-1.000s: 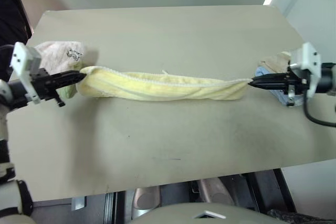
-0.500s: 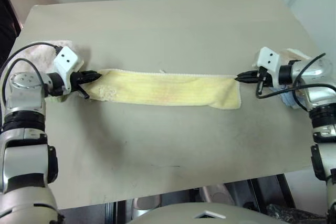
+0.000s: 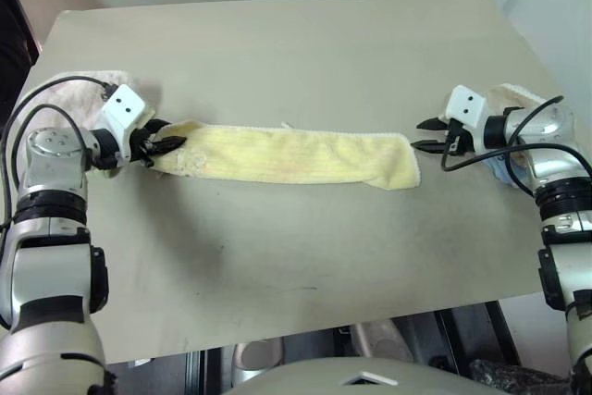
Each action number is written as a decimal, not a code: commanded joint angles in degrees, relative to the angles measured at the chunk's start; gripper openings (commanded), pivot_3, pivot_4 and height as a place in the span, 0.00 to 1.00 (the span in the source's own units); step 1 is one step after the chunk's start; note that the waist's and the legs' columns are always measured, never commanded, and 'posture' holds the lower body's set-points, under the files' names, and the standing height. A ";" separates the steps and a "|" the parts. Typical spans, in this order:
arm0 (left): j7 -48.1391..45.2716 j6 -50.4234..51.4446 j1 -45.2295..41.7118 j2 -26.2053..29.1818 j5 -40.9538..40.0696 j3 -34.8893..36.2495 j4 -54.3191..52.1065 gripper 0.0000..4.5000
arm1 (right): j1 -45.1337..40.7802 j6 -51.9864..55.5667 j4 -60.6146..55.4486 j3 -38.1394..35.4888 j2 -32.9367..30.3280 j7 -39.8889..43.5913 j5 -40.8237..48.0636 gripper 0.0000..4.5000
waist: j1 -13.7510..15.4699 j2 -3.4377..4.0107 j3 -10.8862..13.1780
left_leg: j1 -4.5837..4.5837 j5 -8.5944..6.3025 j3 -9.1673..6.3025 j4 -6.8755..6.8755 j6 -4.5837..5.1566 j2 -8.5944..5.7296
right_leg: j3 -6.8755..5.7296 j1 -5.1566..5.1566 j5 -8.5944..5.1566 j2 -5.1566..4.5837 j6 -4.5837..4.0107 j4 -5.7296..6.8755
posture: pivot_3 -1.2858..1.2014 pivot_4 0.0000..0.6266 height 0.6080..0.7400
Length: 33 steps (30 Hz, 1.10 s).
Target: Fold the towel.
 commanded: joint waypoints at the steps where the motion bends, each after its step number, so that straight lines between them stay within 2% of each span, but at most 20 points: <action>1: 0.25 -0.23 -1.38 0.52 -0.87 1.82 -0.27 0.86 | -1.17 -0.80 -0.53 -1.54 -0.62 -0.14 0.27 0.82 | 0.00 0.00 0.00 | 0.00 0.02 0.00 0.02 0.01 0.00 | 0.00 0.01 0.00 0.00 -0.01 0.00 | 0.52 0.24 1.00; 3: 3.72 -1.30 -1.46 1.20 -1.09 3.16 -0.45 1.00 | -0.17 -0.39 -2.30 -3.20 -1.80 -0.34 1.52 0.97 | -0.01 0.00 0.00 | 0.00 0.03 0.00 0.09 0.02 -0.01 | 0.01 0.02 0.01 0.00 -0.04 0.02 | 0.52 0.24 1.00; 4: 4.72 -1.17 -1.69 1.06 -2.92 5.26 -1.28 1.00 | 0.87 0.78 -4.48 -5.01 -2.76 -1.11 2.69 0.99 | 0.00 0.00 0.00 | 0.00 0.03 0.01 0.12 0.02 -0.01 | 0.02 0.03 0.01 0.00 -0.04 0.02 | 0.52 0.24 1.00; 8: 7.35 -0.13 -2.02 0.54 -5.49 8.87 -2.96 1.00 | 3.67 5.40 -10.50 -9.03 -4.38 -2.38 5.74 0.99 | 0.16 0.00 0.00 | -0.04 0.04 0.06 0.15 0.01 -0.02 | 0.02 0.05 -0.02 -0.01 -0.07 0.01 | 0.52 0.24 1.00; 12: 10.10 2.45 -1.97 0.66 -8.08 12.06 -5.76 1.00 | 12.27 22.59 -26.57 -16.30 -6.66 -0.39 16.53 0.99 | 0.18 -0.01 -0.01 | -0.03 0.05 0.16 0.17 0.00 -0.03 | 0.04 0.10 -0.09 0.01 -0.07 -0.02 | 0.52 0.24 1.00; 16: 9.74 3.93 -0.30 0.56 -9.72 13.09 -10.63 1.00 | 25.73 42.89 -43.31 -24.48 -5.44 -5.28 28.77 0.99 | 0.25 -0.04 -0.02 | 0.02 0.10 0.32 0.34 -0.09 -0.14 | 0.07 0.28 -0.37 0.06 -0.01 -0.06 | 0.52 0.24 1.00; 21: 3.18 11.91 5.31 -1.67 -17.16 14.07 -25.14 1.00 | 33.76 60.36 -55.49 -30.46 0.47 -15.77 39.81 0.99 | -0.04 -0.05 -0.02 | 0.21 0.13 0.48 0.40 -0.18 -0.87 | 0.30 0.45 -0.61 0.09 0.05 -0.06 | 0.52 0.24 1.00; 23: 2.17 15.22 7.43 -2.24 -19.54 14.48 -30.08 1.00 | 34.62 62.94 -57.67 -31.28 1.96 -19.03 41.33 0.99 | -0.14 -0.05 -0.02 | 0.25 0.13 0.56 0.44 -0.18 -0.96 | 0.32 0.55 -0.59 0.08 0.17 -0.05 | 0.52 0.24 1.00; 27: -2.48 22.03 14.71 -3.85 -24.40 11.98 -44.40 1.00 | 35.16 61.38 -53.21 -30.01 4.66 -24.39 38.95 0.99 | -0.23 -0.09 -0.05 | 0.32 0.11 0.44 0.49 -0.14 -1.00 | 0.35 0.65 -0.45 0.02 0.30 -0.06 | 0.52 0.24 1.00; 33: -3.78 23.83 17.63 -3.96 -23.57 9.34 -50.01 1.00 | 34.35 59.89 -50.32 -27.88 5.13 -25.75 38.64 0.99 | 0.00 -0.09 -0.05 | 0.32 0.12 0.17 0.52 -0.13 -0.96 | 0.38 0.64 -0.37 -0.05 0.25 -0.05 | 0.52 0.24 1.00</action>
